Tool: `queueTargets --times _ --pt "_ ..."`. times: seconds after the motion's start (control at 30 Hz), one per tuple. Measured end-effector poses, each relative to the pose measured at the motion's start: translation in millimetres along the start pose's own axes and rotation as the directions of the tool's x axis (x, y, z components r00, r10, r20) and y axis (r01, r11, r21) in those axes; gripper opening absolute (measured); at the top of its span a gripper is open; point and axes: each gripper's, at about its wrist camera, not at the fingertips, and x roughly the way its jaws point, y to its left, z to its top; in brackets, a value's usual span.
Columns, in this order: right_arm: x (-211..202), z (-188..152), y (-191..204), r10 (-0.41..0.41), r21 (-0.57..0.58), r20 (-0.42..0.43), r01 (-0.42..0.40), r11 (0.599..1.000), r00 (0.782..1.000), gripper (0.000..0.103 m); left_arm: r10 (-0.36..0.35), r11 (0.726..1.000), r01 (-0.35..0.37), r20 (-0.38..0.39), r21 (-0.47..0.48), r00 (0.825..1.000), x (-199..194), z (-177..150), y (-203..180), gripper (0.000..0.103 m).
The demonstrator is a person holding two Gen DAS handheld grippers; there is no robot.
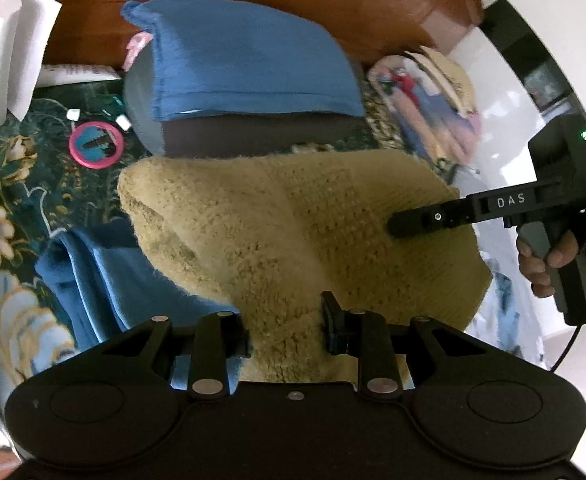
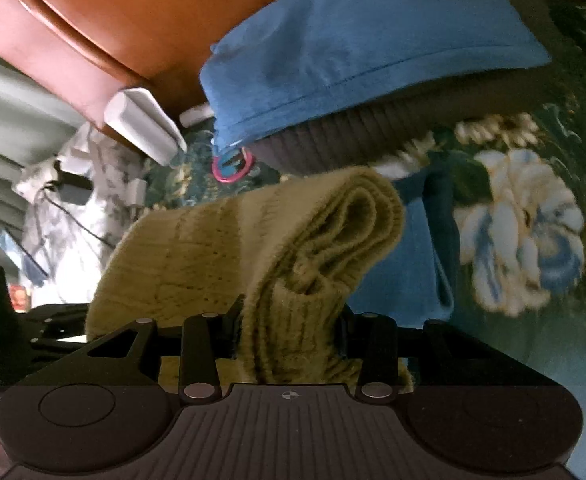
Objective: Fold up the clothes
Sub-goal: 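Lift the folded sweater with both grippers and carry it toward the blue clothes stack, then lower the sweater onto the folded blue clothes and open both grippers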
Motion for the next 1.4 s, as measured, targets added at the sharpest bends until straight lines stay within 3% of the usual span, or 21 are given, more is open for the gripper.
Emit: queueTargets --times 0.13,0.37,0.77,0.97,1.07,1.23,1.4 --pt "33 21 -16 0.002 0.000 -0.038 -0.002 1.000 0.999 0.038 0.040 0.999 -0.040 -0.008 -0.028 0.999 23 7 15 0.027" --pt "78 26 -49 -0.033 0.034 -0.110 0.037 0.999 0.993 0.040 0.102 0.992 -0.104 -0.028 -0.070 0.994 48 -3 39 0.030" --pt "96 16 -65 -0.036 0.065 -0.123 0.045 0.997 0.992 0.050 0.147 0.985 -0.151 -0.058 -0.082 0.987 62 -16 55 0.041" --pt "71 8 -54 -0.062 0.042 -0.072 0.065 0.997 0.995 0.054 0.164 0.983 -0.168 -0.046 -0.079 0.985 50 -14 44 0.043" --pt "49 -3 -51 -0.072 0.062 -0.020 0.073 0.995 0.997 0.061 0.176 0.982 -0.178 -0.029 -0.068 0.984 37 -15 35 0.053" --pt "12 -35 -44 -0.080 0.110 0.103 0.069 0.992 0.991 0.070 0.192 0.981 -0.191 0.005 -0.030 0.981 13 -21 13 0.064" --pt "-25 -82 -28 -0.100 0.143 0.215 0.070 0.987 0.971 0.080 0.251 0.968 -0.251 0.045 0.003 0.967 -8 -36 -14 0.071"
